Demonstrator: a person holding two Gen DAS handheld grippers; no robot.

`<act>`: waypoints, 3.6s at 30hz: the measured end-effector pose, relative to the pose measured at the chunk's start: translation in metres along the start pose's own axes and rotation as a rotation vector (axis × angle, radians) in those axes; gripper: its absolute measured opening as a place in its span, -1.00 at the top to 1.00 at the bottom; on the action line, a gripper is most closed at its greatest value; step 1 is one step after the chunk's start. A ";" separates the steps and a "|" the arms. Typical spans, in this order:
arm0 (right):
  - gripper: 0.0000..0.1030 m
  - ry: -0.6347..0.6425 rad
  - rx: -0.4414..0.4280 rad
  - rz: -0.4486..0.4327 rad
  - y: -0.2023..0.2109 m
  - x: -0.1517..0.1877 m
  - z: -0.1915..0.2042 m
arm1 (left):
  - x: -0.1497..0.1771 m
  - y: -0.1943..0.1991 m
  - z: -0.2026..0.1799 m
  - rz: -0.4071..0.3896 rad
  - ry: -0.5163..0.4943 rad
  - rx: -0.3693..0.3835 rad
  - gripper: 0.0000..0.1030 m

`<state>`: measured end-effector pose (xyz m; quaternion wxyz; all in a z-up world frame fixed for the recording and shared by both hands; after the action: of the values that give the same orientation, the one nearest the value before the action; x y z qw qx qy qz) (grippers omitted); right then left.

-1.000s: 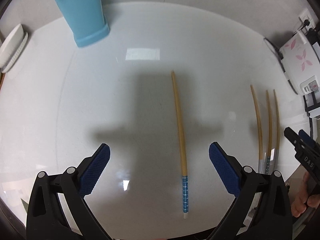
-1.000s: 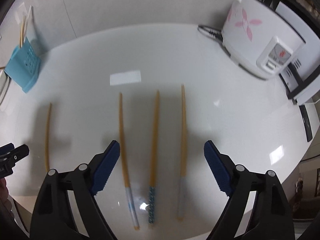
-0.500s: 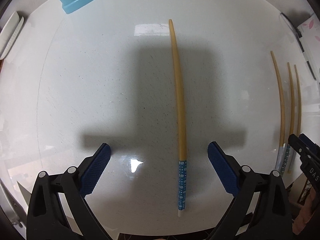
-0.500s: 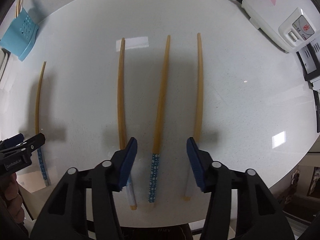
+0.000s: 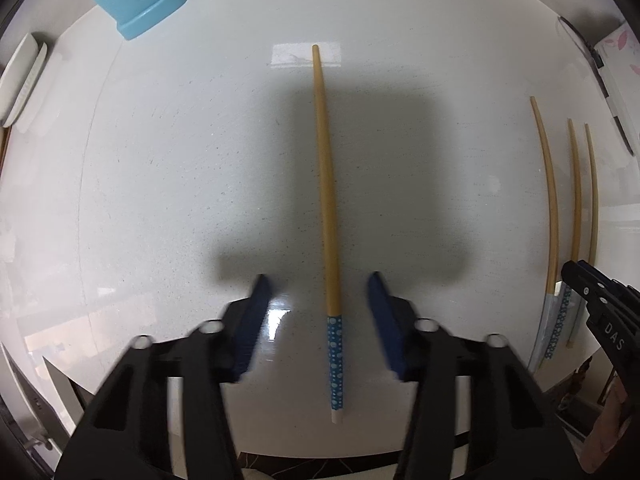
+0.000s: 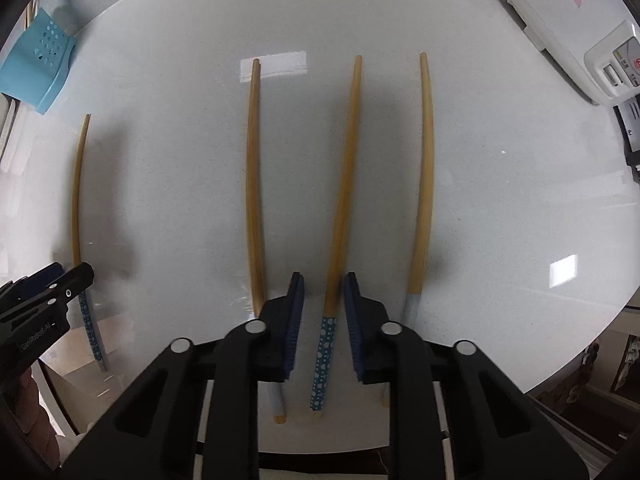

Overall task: Organize utensils
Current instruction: 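Grasp a blue-patterned chopstick with the left tool while the right grasps another blue-patterned one, then carry both blue-patterned chopsticks up to the blue holder and lower them in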

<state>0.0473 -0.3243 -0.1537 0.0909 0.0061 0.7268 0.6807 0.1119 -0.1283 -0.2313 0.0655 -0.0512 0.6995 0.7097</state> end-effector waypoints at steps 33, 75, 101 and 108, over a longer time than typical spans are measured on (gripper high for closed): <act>0.86 -0.008 -0.036 -0.117 0.042 -0.029 0.027 | -0.023 0.060 0.023 -0.158 -0.008 0.077 0.88; 0.86 0.162 -0.203 -0.585 0.200 -0.120 0.213 | -0.124 0.258 0.157 -0.696 0.036 0.126 0.88; 0.86 0.262 -0.370 -0.779 0.247 -0.193 0.303 | -0.195 0.279 0.261 -0.943 0.135 0.208 0.88; 0.86 0.260 -0.390 -0.780 0.233 -0.208 0.313 | -0.220 0.256 0.259 -1.006 0.090 0.278 0.88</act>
<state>0.2693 -0.0254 0.0854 0.2479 -0.3710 0.5383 0.7150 0.2914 0.1229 0.0615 0.3741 -0.4021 0.6784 0.4880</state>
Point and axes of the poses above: each gripper's, at about its wrist camera, not at the fingertips, and y roughly against the way its jaws point, z to its left, x to its underside, the point moved 8 cm from there along -y, roughly the way its jaws point, and after that the axes turned 8 degrees about -z, right-handed, at the moved point
